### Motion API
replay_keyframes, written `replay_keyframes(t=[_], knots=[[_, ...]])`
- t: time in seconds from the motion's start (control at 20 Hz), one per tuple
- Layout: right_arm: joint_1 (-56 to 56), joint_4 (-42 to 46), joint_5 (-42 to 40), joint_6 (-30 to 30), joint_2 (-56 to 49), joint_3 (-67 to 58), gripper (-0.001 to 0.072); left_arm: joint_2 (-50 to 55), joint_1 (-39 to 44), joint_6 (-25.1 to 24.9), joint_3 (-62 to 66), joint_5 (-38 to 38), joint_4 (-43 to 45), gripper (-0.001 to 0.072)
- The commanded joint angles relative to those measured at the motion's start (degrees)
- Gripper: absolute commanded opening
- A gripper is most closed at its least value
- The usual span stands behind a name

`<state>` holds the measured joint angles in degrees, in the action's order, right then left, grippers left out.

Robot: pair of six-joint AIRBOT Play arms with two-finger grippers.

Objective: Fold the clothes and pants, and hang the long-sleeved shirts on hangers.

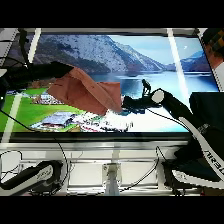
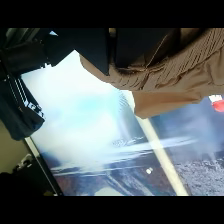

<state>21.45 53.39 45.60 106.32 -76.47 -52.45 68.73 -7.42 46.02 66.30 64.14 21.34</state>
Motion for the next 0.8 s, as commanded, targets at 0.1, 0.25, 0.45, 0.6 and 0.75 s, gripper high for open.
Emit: replay_keyframes(t=[0.1,0.25,0.45,0.6,0.75], knots=[[0.04,8.24,-5.99,-10.49,0.00,0.15,0.0351,0.00,-0.07,-1.53,0.04,-0.07,0.26,0.0014],[1.88,7.76,-2.89,-36.33,0.04,-0.04,0.0524,0.00,-0.07,-1.53,0.04,-0.07,1.25,0.0014],[6.36,8.81,-3.19,-59.32,0.04,-0.04,0.0698,0.00,-0.07,-1.49,0.04,-0.02,3.98,0.0014],[9.62,10.51,-5.29,-72.41,0.02,0.13,0.0699,0.00,-0.07,-1.49,0.04,-0.04,3.93,0.0014],[11.85,10.54,-11.54,-75.17,-0.33,0.24,0.0698,0.00,-0.07,-1.49,0.04,-0.04,3.91,0.0014]])
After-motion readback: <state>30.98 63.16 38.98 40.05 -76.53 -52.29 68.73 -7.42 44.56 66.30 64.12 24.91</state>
